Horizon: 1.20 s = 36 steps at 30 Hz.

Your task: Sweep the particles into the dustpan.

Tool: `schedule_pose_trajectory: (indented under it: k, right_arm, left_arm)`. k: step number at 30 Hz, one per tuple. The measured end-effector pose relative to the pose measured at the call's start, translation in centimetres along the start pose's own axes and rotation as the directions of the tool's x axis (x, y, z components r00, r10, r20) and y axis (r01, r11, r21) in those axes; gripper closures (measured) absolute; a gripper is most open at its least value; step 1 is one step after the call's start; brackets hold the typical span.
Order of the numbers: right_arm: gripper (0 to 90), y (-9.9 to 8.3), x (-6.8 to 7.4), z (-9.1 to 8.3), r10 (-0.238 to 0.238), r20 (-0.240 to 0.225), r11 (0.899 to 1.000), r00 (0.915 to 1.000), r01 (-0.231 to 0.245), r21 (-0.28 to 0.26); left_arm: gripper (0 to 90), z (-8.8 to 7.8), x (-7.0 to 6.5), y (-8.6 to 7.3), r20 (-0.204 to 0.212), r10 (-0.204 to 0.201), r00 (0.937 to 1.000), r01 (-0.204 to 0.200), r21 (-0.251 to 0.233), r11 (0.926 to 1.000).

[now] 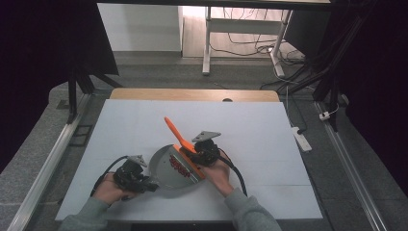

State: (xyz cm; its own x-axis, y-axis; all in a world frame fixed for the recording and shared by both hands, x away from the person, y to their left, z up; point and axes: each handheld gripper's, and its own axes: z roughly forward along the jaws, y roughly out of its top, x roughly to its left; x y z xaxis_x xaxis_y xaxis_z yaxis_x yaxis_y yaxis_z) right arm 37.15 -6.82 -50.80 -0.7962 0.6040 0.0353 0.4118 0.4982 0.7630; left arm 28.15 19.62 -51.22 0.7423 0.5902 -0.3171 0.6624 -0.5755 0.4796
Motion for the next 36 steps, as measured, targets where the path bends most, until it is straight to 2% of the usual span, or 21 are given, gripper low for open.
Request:
schedule_pose_trajectory:
  k: [8, 11, 12, 13, 14, 15, 16, 19, 23, 26, 32, 36]
  right_arm:
    - [70.9, 0.1, 0.5, -0.2, 0.007, -0.02, 1.0, 0.9998, -0.008, -0.02]
    - [70.9, 0.3, 0.9, -0.3, 0.024, -0.076, 0.999, 0.9968, -0.026, -0.027]
    - [70.9, 0.6, 1.4, -0.2, 0.026, -0.13, 0.999, 0.9911, -0.03, -0.03]
    - [70.9, 0.6, 1.4, -0.2, 0.026, -0.13, 0.999, 0.9911, -0.03, -0.03]
    - [70.9, 0.7, 1.4, -0.2, 0.027, -0.155, 0.999, 0.9876, -0.033, -0.035]
    - [70.9, 1.1, 1.5, -0.6, 0.022, -0.159, 0.998, 0.987, -0.032, -0.06]
    - [70.9, 1.1, 1.5, -0.6, 0.022, -0.159, 0.998, 0.987, -0.032, -0.06]
    - [70.9, 1.5, 0.9, -1.5, 0.017, -0.115, 0.995, 0.9932, -0.028, -0.099]
    - [70.9, 1.4, -0.2, -2.2, 0.016, -0.048, 0.994, 0.9987, -0.021, -0.103]
    - [70.9, 1.1, -0.9, -2.2, 0.03, -0.026, 0.995, 0.9992, -0.032, -0.094]
    - [70.9, 0.5, -1.7, -1.9, 0.018, 0.021, 0.998, 0.9996, -0.017, -0.057]
    - [70.9, -0.2, -1.7, -1.0, 0.024, 0.023, 1.0, 0.9994, -0.024, -0.017]
  left_arm:
    - [61.4, 0.0, 0.0, 0.0, 0.0, -0.001, 1.0, 0.001, 0.0, 1.0]
    - [61.4, 0.0, 0.0, 0.0, 0.001, 0.001, 1.0, -0.001, 0.002, 1.0]
    - [61.4, 0.0, 0.0, 0.0, 0.0, 0.001, 1.0, -0.001, 0.002, 1.0]
    - [61.4, 0.0, 0.0, 0.0, -0.001, 0.001, 1.0, -0.001, 0.001, 1.0]
    - [61.4, 0.0, 0.0, 0.0, 0.0, 0.001, 1.0, -0.001, 0.001, 1.0]
    - [61.4, 0.0, 0.0, 0.0, 0.0, 0.001, 1.0, -0.001, 0.001, 1.0]
    - [61.4, -0.1, 0.0, 0.0, 0.0, 0.001, 1.0, -0.001, -0.001, 1.0]
    - [61.4, -0.1, 0.0, 0.0, 0.002, 0.002, 1.0, -0.002, -0.001, 1.0]
    - [61.4, -0.1, 0.0, 0.0, 0.001, 0.002, 1.0, -0.002, 0.0, 1.0]
    - [61.4, -0.1, 0.0, 0.0, 0.002, 0.0, 1.0, 0.0, -0.002, 1.0]
    - [61.4, -0.1, 0.0, 0.0, 0.002, -0.003, 1.0, 0.003, -0.004, 1.0]
    - [61.4, -0.1, 0.0, 0.0, 0.002, -0.002, 1.0, 0.002, -0.005, 1.0]
